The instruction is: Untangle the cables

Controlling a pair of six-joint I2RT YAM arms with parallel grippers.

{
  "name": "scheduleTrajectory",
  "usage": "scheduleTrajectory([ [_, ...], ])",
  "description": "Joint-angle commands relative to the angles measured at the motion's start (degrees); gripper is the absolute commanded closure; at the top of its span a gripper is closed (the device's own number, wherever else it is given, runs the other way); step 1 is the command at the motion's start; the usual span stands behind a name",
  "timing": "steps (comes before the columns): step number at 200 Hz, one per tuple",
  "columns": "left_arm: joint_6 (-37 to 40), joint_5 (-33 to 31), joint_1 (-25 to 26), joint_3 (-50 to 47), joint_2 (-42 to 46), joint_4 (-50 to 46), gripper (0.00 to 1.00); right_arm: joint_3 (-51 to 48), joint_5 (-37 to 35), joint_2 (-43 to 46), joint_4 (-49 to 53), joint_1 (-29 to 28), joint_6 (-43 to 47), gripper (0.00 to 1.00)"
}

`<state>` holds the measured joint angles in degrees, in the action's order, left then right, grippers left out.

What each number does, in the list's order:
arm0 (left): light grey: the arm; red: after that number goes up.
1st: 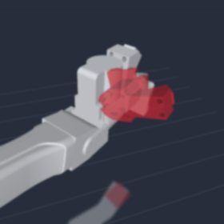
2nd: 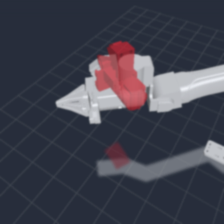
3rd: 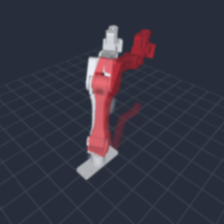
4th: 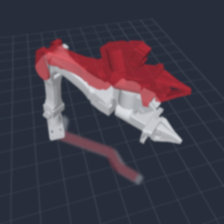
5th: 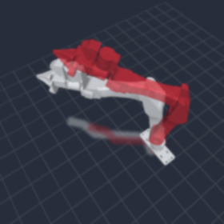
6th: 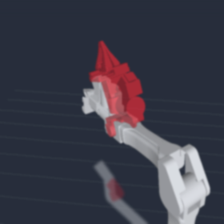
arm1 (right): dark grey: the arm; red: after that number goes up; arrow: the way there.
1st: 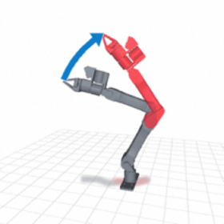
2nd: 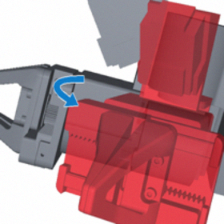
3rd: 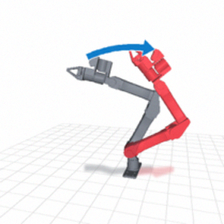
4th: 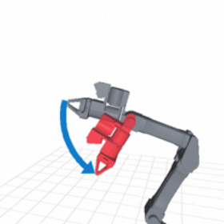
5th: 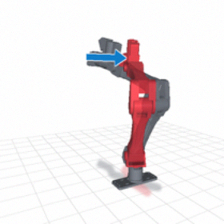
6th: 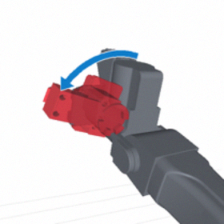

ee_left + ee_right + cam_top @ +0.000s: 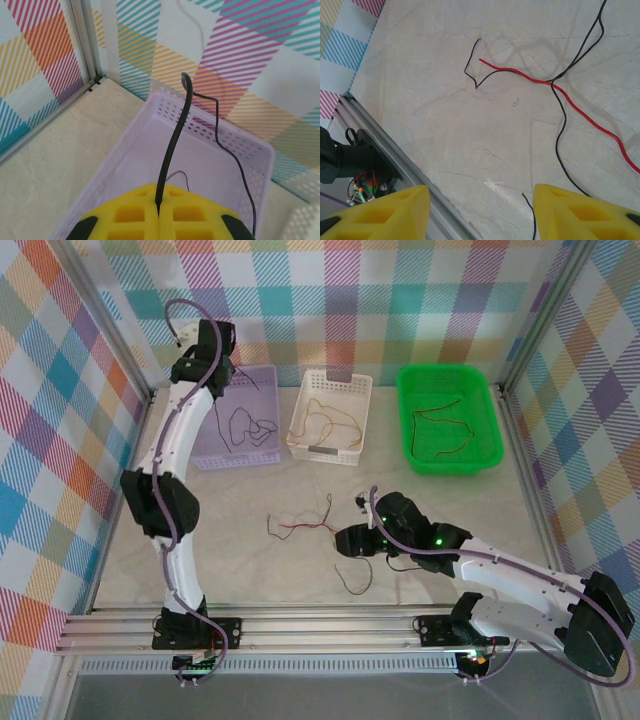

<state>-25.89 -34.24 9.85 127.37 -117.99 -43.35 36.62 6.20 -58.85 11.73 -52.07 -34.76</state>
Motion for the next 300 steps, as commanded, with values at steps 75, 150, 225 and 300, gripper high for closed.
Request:
scheduleTrajectory([
  [75, -3.9, -2.4, -1.0, 3.0, -13.9, -0.9, 1.0, -0.2, 1.7, -1.6, -1.1, -2.2, -0.1, 0.44],
  [150, -5.1, 6.7, -0.9, -3.1, -12.5, -1.7, 0.97, 3.1, -3.4, -7.4, 4.7, -2.2, -1.7, 0.46],
  [225, -5.1, 14.6, -0.8, -1.4, -6.0, -6.4, 0.37, 2.3, -3.4, -5.7, 7.4, -2.2, -3.2, 0.44],
  [300, -7.4, 21.0, -0.9, -7.4, 6.3, -10.9, 0.28, 1.0, -4.4, -8.2, 9.1, -3.2, -3.6, 0.44],
])
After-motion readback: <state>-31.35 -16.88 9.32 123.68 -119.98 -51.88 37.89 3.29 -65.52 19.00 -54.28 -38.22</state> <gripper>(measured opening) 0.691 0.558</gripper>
